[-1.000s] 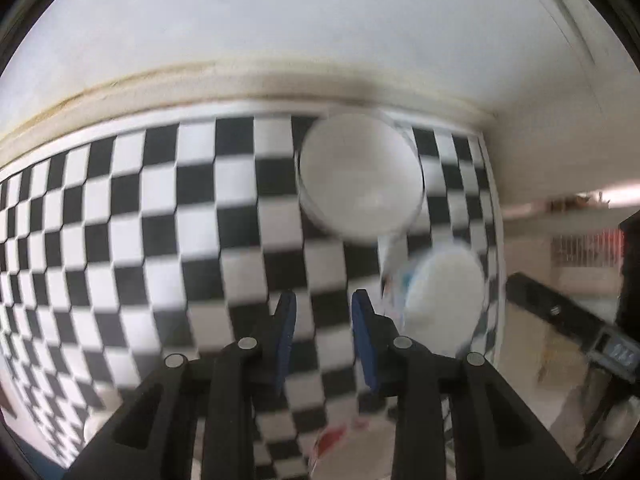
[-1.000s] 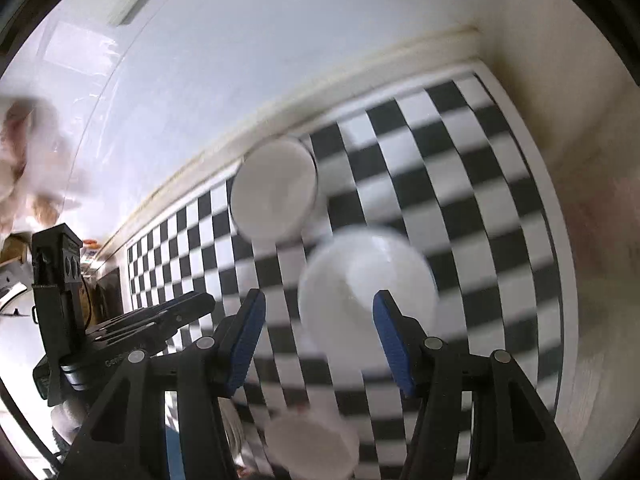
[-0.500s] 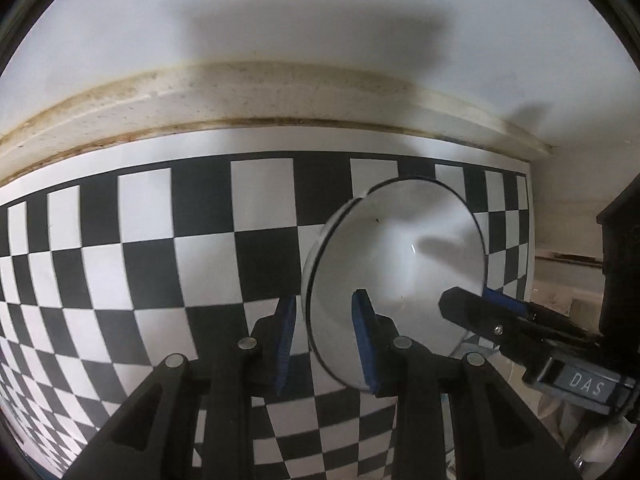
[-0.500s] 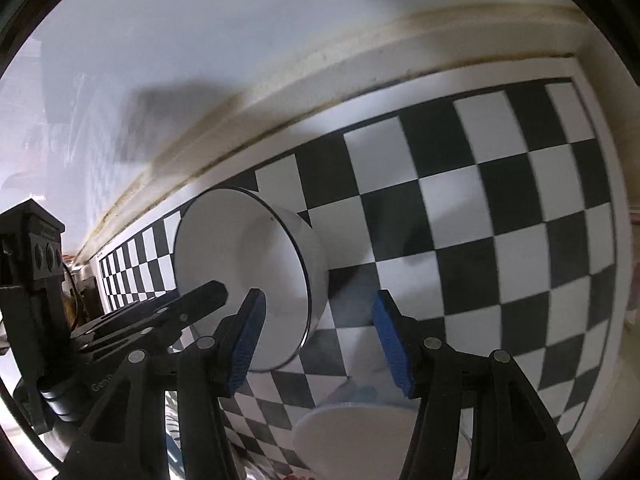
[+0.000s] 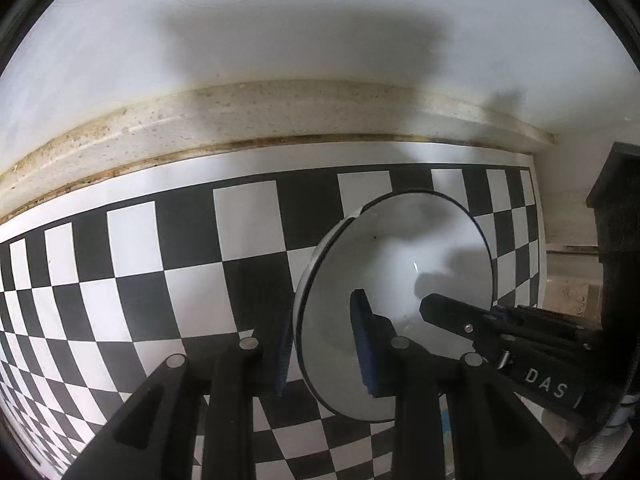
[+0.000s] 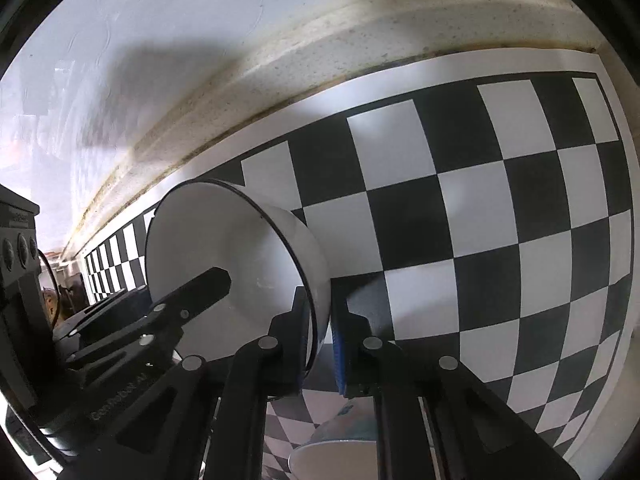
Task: Organize plates and bowls
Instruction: 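Lower the flower-print bowl into the plain white bowl with both tools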
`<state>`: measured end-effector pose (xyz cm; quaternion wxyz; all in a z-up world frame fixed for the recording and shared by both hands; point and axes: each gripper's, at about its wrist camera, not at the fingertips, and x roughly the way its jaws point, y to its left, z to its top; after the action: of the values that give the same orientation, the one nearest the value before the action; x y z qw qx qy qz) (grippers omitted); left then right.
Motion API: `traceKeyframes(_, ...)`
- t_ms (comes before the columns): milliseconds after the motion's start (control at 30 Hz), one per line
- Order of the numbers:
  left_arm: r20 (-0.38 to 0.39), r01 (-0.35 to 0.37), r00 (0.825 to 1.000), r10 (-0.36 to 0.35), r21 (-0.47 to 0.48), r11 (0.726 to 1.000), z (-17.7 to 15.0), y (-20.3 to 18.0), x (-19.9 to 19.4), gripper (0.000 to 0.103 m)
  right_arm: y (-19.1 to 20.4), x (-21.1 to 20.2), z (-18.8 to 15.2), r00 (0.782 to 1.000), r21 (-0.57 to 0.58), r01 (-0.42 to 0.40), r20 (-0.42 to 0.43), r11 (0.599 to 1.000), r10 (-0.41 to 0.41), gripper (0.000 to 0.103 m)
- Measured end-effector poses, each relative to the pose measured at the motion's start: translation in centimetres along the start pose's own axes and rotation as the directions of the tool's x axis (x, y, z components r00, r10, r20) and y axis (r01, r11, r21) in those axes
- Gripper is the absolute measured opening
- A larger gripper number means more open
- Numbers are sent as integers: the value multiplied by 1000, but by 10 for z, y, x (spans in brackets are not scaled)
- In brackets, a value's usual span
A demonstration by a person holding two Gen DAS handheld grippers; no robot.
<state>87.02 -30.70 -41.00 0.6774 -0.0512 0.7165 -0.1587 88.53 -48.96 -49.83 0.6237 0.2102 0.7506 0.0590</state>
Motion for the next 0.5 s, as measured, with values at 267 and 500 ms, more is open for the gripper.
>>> traceKeyframes(267,31,-2,1000,1,12,1000,-5,-9,-21,25,14,-14,-15,1000,-11,-14,26,1000,14,11)
traceKeyframes(500,63,9,998,-11,38,999,-23,-15,-57,25,31,-45,-41,997,-48,-15,71,999,18,11)
